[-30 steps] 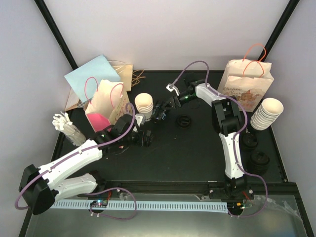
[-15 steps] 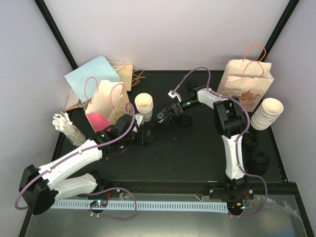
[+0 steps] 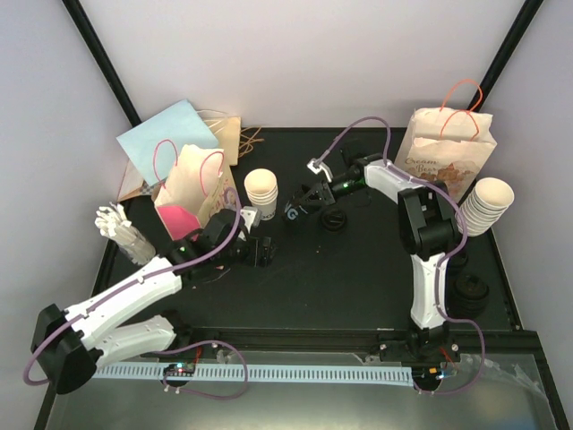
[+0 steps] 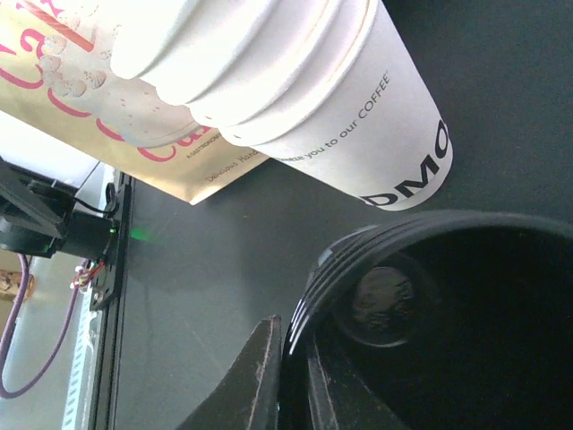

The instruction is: Pack the takeout coffee

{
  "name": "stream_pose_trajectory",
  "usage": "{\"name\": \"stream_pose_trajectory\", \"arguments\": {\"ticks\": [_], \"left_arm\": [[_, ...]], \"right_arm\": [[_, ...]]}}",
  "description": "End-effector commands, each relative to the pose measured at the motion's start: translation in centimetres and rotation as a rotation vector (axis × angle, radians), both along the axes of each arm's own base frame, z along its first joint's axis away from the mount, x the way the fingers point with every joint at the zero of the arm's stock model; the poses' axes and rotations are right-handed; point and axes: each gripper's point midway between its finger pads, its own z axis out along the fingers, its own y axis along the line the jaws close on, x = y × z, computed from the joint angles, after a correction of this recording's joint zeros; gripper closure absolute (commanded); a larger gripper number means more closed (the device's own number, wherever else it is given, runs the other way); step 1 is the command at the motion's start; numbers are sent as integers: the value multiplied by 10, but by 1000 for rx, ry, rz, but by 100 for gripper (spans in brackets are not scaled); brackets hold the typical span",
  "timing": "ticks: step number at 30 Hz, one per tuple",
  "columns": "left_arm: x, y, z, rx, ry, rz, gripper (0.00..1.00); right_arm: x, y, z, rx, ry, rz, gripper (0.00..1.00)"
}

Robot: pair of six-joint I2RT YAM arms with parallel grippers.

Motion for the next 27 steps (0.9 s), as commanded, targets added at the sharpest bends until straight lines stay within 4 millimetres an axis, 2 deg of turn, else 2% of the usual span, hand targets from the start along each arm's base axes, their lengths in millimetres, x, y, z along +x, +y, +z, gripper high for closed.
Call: {"name": "stream_pose_trajectory", "arguments": {"ticks": [1, 7, 14, 21, 27], "left_arm": [[-1, 3, 2, 0, -23, 7, 12], [-3, 6, 5, -9, -38, 9, 12], [-5, 7, 8, -18, -56, 0, 12], [-7, 10, 10, -17, -69, -3, 12], [-8, 16, 17, -19, -93, 13, 11]], "right_arm": [[-5, 3, 17, -19, -60, -5, 94], [-3, -2, 23, -153, -140, -106, 92], [0, -14, 54, -237, -253, -269, 92], [-24, 4, 64, -321, -346, -284, 92], [-44, 16, 58, -390, -404, -273, 92]]}}
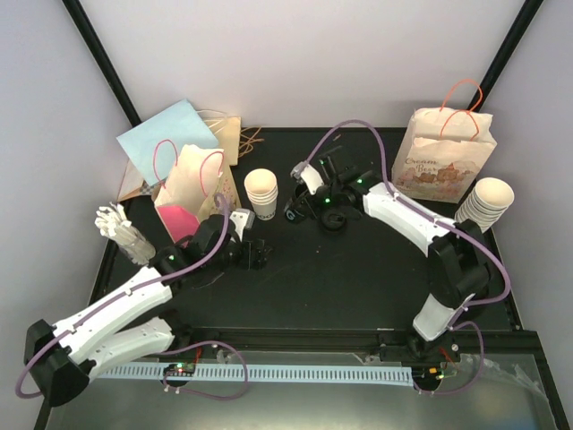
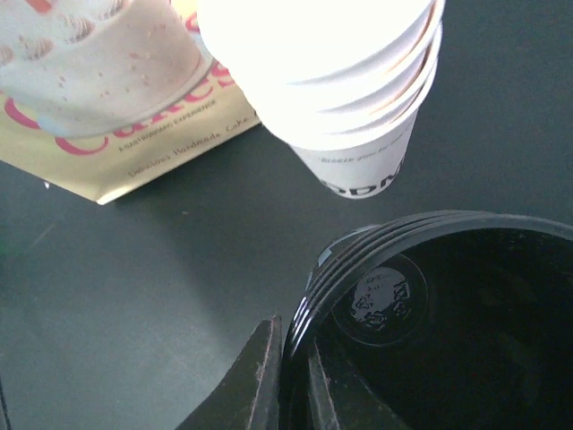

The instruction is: Pack the takeout coffee

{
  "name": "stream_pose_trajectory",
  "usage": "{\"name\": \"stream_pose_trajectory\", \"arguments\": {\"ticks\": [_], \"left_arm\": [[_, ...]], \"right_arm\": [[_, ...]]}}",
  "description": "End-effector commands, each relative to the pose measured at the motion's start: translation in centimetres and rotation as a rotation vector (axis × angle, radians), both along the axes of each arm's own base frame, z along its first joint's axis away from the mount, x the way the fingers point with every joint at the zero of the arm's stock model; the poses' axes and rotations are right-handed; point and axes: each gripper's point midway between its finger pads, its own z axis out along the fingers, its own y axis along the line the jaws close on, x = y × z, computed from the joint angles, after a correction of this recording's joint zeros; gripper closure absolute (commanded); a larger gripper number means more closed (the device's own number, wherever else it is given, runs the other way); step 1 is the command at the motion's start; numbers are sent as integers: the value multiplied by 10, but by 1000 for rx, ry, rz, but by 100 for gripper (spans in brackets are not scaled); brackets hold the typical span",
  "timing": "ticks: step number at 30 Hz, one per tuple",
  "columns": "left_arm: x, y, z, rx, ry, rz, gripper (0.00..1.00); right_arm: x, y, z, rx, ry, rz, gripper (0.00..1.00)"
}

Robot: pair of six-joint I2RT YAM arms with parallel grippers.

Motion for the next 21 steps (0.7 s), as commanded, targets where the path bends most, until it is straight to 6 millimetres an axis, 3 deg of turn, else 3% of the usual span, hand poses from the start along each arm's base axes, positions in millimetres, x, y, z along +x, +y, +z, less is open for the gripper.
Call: {"name": "stream_pose_trajectory", "arguments": {"ticks": [1, 13, 21], "left_arm": [[-1, 7, 9, 5, -46, 11, 12], [-1, 16, 15, -3, -86, 44, 11], [0, 24, 19, -2, -106, 77, 8]], "right_arm": [[-3, 0, 1, -64, -76, -50, 92], [-49, 25, -17, -175, -139, 21, 92], [-55, 38, -30, -236, -162, 40, 92]]}}
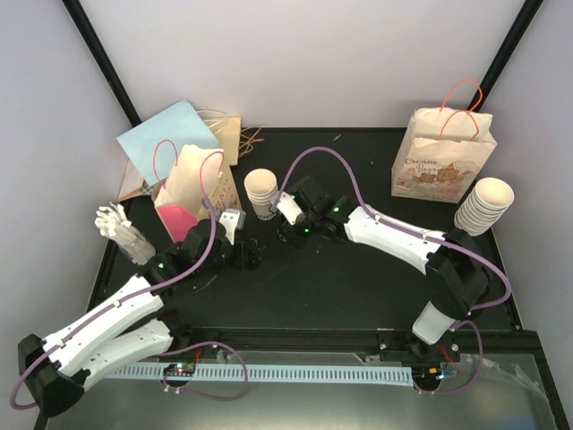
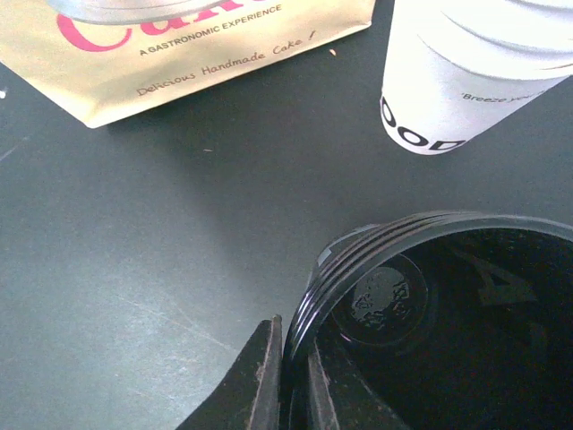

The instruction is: Pack the takeout coffee

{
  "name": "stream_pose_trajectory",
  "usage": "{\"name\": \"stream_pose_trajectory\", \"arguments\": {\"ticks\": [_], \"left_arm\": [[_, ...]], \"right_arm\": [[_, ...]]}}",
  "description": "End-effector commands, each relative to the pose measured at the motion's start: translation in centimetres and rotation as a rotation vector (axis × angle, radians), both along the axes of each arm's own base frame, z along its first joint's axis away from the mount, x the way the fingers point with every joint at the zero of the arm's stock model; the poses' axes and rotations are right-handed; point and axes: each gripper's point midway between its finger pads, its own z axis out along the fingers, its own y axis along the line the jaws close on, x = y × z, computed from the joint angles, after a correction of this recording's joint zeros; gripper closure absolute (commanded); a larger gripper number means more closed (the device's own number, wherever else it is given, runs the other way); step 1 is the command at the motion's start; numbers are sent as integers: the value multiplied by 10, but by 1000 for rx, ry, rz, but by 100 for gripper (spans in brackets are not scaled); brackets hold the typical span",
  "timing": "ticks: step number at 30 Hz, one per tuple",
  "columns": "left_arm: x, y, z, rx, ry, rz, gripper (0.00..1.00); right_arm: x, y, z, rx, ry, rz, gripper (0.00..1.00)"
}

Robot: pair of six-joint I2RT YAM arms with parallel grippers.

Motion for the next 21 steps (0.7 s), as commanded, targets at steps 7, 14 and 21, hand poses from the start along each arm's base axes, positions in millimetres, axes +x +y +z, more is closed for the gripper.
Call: {"name": "stream_pose_trajectory", "arguments": {"ticks": [7, 14, 21], "left_arm": [[2, 18, 4, 30, -32, 63, 7], [2, 17, 2, 33, -21, 61, 7], [3, 19, 1, 37, -18, 64, 6]], "right_arm": [[8, 19, -17, -131, -92, -3, 92], [5, 29, -31, -196, -90, 23, 90], [6, 28, -25, -199, -100, 21, 70]]}}
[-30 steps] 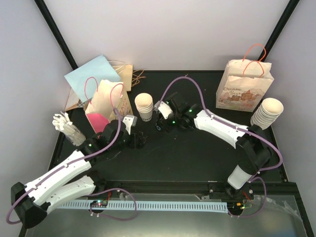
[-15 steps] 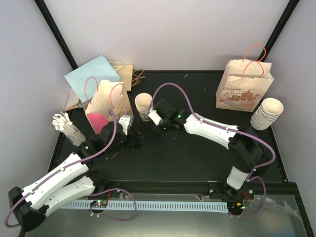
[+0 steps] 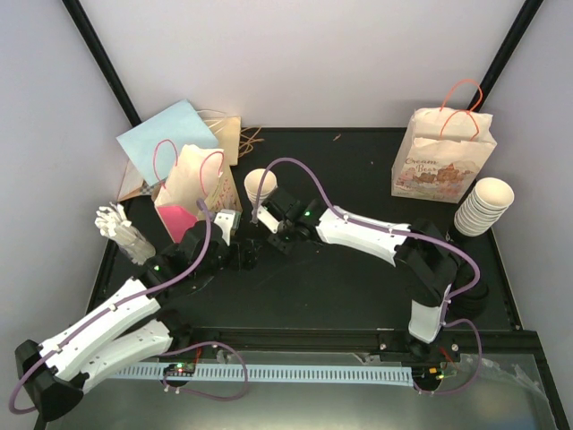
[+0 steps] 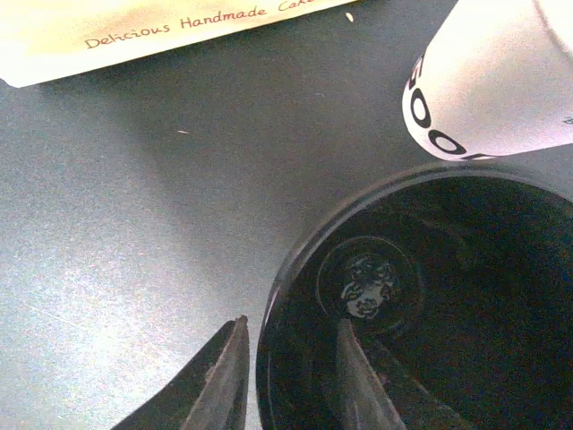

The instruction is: Pack the takeout coffee

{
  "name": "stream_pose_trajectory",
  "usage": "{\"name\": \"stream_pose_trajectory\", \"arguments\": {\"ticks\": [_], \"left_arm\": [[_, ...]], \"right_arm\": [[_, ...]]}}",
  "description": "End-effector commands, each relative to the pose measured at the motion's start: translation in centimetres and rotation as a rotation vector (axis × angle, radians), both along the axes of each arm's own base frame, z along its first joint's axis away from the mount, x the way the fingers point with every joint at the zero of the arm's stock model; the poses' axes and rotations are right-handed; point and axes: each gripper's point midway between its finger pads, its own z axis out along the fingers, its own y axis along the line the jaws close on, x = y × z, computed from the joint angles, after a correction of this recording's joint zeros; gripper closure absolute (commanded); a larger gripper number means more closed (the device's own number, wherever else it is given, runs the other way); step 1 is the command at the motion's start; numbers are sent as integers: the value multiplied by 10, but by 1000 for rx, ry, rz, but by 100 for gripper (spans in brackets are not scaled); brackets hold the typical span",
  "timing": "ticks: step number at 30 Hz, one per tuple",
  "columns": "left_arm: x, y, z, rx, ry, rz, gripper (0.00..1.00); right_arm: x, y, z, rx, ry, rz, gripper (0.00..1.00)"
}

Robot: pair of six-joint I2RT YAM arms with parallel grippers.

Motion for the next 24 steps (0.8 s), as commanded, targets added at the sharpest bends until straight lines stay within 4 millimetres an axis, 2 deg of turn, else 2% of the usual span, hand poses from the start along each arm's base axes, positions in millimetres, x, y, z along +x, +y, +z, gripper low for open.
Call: {"name": "stream_pose_trajectory", "arguments": {"ticks": [1, 8, 16, 21, 24], "left_arm": [[2, 5, -2, 16, -1, 18, 6], [2, 5, -2, 18, 3, 16, 1], [4, 13, -2, 57, 28, 57, 1], [5, 12, 4, 45, 22, 59, 1], [6, 8, 9, 21, 29, 58, 1]], "right_arm": [[5, 0, 13, 1, -33, -7, 69], [3, 2, 35, 52, -49, -10, 57], [1, 3, 65, 121, -68, -22, 49], [3, 0, 75, 126, -77, -44, 49], [8, -7, 88, 154, -88, -92, 50]]}}
